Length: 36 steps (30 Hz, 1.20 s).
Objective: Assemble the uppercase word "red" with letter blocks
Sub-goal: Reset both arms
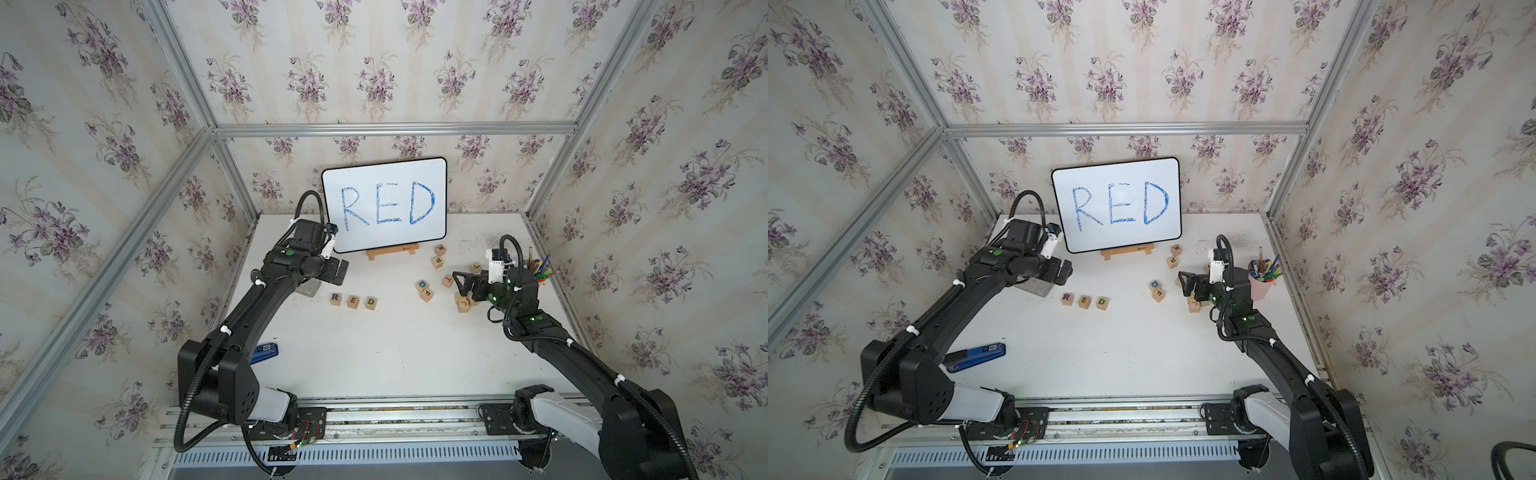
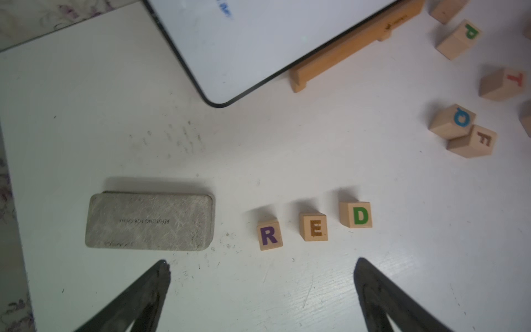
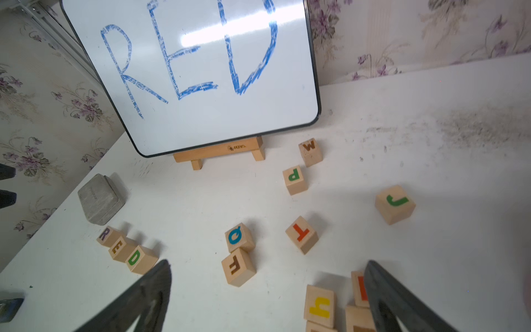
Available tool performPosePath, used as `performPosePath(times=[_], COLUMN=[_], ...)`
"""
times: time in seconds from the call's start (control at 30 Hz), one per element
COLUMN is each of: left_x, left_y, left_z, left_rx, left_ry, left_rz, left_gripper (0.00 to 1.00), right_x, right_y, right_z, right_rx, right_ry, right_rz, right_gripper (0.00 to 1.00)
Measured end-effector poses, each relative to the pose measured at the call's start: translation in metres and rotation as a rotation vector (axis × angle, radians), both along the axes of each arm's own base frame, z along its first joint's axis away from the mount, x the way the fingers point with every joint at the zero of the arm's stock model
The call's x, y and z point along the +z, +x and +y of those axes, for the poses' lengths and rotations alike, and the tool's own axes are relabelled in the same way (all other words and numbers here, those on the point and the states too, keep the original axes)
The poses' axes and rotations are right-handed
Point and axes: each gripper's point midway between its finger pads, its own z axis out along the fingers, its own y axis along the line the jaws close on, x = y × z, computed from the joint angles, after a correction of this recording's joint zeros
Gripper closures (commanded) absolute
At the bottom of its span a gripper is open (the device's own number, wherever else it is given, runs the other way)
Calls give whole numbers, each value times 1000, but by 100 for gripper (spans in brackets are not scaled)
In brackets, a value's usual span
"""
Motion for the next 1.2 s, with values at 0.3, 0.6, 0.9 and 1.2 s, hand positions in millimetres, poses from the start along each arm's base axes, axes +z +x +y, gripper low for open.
performPosePath(times=[0.3,0.6,0.9,1.2], left_x=[-18,-45,-87,-103], left_y=[-8,-6,-2,6], left_z=[53,71,64,56], left_rx=[258,306,249,203], left_ry=[-3,-22,-43,-79], left_rz=[-228,-379,-432,-504], left_gripper=[1,1,1,1], right_x=[-19,-31,-37,-48], right_y=[39,39,26,12], right_z=[20,17,-9,-63], right_rx=[93,112,61,-105], right_ry=[-70,-90,-88,-115], right_rz=[49,23,-51,-107], right_gripper=[0,0,0,0])
